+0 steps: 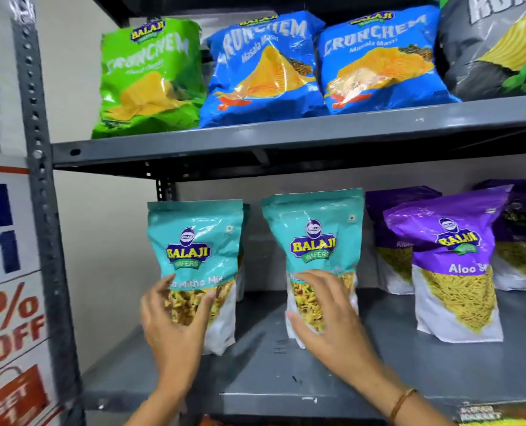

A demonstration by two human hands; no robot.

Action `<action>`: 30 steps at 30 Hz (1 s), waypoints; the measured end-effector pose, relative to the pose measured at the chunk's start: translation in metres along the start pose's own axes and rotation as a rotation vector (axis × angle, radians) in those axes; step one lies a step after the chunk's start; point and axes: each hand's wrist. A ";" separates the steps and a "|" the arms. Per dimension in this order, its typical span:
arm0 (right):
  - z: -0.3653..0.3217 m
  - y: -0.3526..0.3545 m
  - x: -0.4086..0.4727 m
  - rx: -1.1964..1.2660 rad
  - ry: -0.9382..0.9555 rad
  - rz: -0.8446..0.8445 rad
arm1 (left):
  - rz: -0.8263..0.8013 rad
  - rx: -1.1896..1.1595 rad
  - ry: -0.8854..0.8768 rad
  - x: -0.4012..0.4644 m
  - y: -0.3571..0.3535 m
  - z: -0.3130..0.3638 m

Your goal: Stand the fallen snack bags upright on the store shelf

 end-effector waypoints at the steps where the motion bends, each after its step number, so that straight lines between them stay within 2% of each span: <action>1: -0.015 -0.015 0.004 0.044 -0.016 -0.079 | 0.010 0.040 0.042 0.010 0.009 -0.009; 3: -0.038 -0.049 0.012 0.115 -0.097 -0.274 | -0.101 0.078 0.153 0.028 0.027 -0.031; 6: -0.052 -0.095 0.021 0.236 -0.324 -0.588 | -0.433 0.038 0.355 0.043 0.045 -0.061; 8: -0.056 -0.117 0.021 0.240 -0.419 -0.668 | -0.629 -0.031 0.478 0.049 0.053 -0.077; 10: -0.057 -0.129 0.016 0.228 -0.463 -0.695 | -0.741 -0.042 0.527 0.053 0.057 -0.091; 16: -0.050 -0.149 0.014 0.302 -0.495 -0.694 | -0.670 -0.044 0.529 0.058 0.055 -0.111; 23: -0.038 -0.156 0.016 0.561 -0.608 -0.696 | -0.666 0.152 0.426 0.059 0.050 -0.109; 26: -0.039 -0.155 0.017 0.531 -0.620 -0.752 | -0.670 0.217 0.370 0.057 0.053 -0.109; 30: -0.044 -0.150 0.019 0.396 -0.605 -0.711 | -0.691 0.283 0.319 0.055 0.059 -0.101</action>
Point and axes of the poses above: each hand's wrist, its own x-axis towards the middle knuckle, its own y-axis out of the back of the hand, z = x × y, and after that the axes turned 8 degrees about -x, right-handed
